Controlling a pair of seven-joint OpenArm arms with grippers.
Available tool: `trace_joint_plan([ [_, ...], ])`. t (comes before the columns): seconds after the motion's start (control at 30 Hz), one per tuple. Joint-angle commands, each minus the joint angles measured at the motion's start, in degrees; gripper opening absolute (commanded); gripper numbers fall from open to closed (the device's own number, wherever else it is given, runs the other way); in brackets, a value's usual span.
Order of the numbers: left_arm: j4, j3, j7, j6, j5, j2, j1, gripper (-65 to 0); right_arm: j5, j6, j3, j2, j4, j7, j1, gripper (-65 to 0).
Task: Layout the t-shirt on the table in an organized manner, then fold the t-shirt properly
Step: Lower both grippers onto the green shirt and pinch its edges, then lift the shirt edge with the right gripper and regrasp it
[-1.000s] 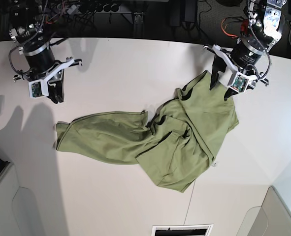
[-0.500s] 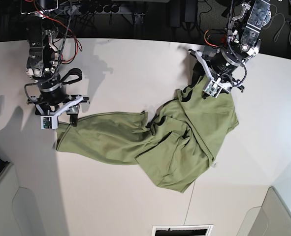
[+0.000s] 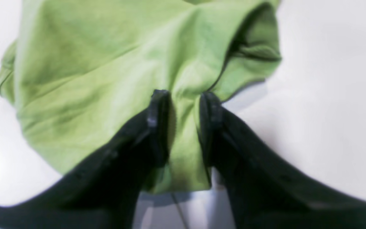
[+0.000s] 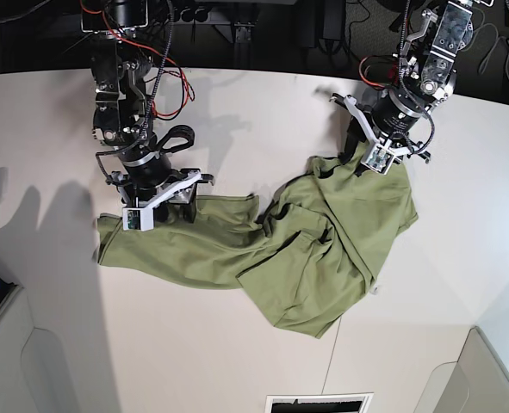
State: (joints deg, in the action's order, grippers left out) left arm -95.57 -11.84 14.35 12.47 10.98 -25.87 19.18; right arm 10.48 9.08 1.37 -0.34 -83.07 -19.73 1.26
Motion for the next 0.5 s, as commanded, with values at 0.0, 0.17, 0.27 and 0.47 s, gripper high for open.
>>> trace_joint_plan([
  [0.0,0.15,0.17,1.44,-0.44,-0.81,-0.66,-0.15,-52.5,-0.55,-0.31,0.13,0.2,-0.72,0.57,0.92,-44.7],
  [0.17,0.35,0.17,1.49,-0.48,-3.08,-0.68,-0.15,-65.0,-4.11,-0.28,0.13,0.2,-0.7,0.2,0.96,-52.3],
  [0.27,0.33,0.2,1.53,-0.48,-3.56,-0.7,-0.15,-65.0,-6.51,0.31,0.15,0.35,-0.7,0.2,0.96,-65.0],
  [0.47,0.33,0.31,2.49,-0.48,-3.78,-1.01,-0.11,-65.0,-12.0,0.33,2.4,1.6,-0.7,-1.4,1.07,-65.0],
])
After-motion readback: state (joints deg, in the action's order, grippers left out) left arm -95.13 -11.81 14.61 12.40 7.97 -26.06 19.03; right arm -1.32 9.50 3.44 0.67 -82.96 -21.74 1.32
